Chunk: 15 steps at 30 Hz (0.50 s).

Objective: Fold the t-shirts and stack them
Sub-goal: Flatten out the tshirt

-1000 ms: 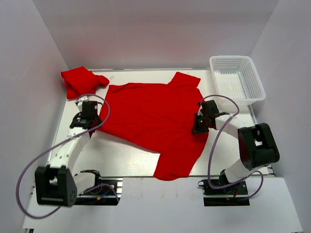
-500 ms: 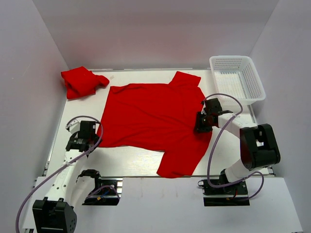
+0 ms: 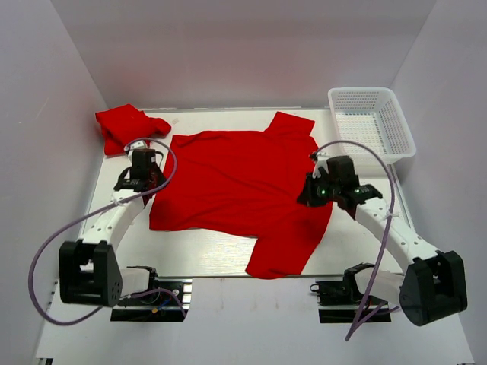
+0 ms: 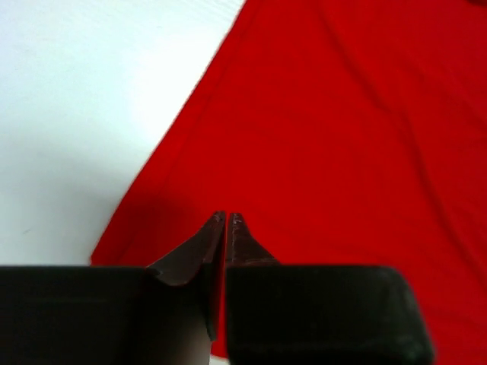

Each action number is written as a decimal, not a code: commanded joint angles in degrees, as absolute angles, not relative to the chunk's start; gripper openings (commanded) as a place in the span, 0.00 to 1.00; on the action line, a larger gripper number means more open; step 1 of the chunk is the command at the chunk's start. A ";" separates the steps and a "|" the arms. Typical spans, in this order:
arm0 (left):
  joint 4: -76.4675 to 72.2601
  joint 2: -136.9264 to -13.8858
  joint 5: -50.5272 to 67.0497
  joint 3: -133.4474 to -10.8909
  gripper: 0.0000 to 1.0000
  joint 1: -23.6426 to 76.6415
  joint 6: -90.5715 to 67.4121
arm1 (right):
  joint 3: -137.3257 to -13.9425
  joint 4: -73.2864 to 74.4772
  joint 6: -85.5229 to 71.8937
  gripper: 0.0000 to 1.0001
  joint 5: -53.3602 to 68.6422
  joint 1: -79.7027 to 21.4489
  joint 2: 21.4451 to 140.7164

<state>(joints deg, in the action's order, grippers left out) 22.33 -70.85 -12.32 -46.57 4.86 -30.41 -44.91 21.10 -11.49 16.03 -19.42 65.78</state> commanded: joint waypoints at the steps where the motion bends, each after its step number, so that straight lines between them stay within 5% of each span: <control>1: 14.06 -74.35 -7.91 -48.60 0.15 5.10 -28.04 | -37.02 24.96 -15.29 0.00 19.34 -22.67 65.57; 5: 12.66 -78.38 -7.91 -49.92 0.01 5.10 -28.04 | -33.42 24.96 -18.80 0.00 18.72 -26.09 65.22; 15: 11.60 -79.72 -8.52 -46.76 0.00 5.10 -27.51 | -29.36 24.52 -22.15 0.00 11.61 -33.66 74.26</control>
<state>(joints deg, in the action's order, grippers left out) 13.08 -80.36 -8.49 -47.51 4.86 -28.03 -30.09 24.18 -21.04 16.10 -32.14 72.25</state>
